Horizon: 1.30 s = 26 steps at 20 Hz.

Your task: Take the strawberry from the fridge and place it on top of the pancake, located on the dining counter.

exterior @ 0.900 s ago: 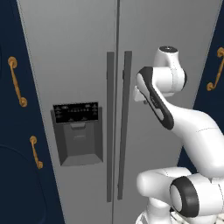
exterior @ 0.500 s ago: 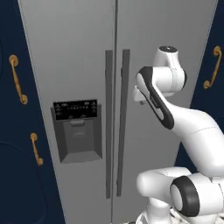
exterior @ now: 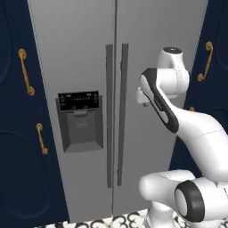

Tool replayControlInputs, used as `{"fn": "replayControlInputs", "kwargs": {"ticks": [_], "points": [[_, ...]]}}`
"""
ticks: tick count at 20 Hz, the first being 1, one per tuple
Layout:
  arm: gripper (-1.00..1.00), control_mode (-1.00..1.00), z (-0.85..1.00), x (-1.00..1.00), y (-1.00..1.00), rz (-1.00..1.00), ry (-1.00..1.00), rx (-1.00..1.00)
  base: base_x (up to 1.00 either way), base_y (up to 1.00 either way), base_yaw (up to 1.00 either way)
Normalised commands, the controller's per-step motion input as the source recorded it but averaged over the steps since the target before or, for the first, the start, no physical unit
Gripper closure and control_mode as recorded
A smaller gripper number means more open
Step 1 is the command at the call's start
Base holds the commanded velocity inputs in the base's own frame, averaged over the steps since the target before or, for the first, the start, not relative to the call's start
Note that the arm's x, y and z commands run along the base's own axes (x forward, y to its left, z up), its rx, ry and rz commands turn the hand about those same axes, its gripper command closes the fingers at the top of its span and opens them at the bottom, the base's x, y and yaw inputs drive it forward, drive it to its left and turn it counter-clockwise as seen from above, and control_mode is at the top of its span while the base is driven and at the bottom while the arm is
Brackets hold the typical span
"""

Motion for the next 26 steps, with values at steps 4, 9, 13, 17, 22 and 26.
{"fn": "replayControlInputs", "kwargs": {"ticks": [4, 9, 13, 17, 22, 26], "points": [[-1.0, 1.0, 0.0, 0.0, 0.0, 0.0, 0.0, 0.0, -0.07, 0.52, 0.0], [-1.0, 1.0, 0.0, 0.0, 0.0, 0.0, 0.0, 0.0, 0.0, 0.37, -0.02], [-1.0, 1.0, 0.0, 0.0, 0.0, 0.0, 0.0, 0.0, 0.0, 0.34, -0.06], [-1.0, 1.0, 0.0, 0.0, 0.0, 0.0, 0.0, 0.0, 0.0, 0.32, -0.04], [-1.0, 1.0, 0.0, 0.0, 0.0, 0.0, 0.0, 0.0, -0.02, 0.24, -0.02], [-1.0, 1.0, 0.0, 0.0, 0.0, 0.0, 0.0, 0.0, -0.26, 0.0, -0.03]]}}
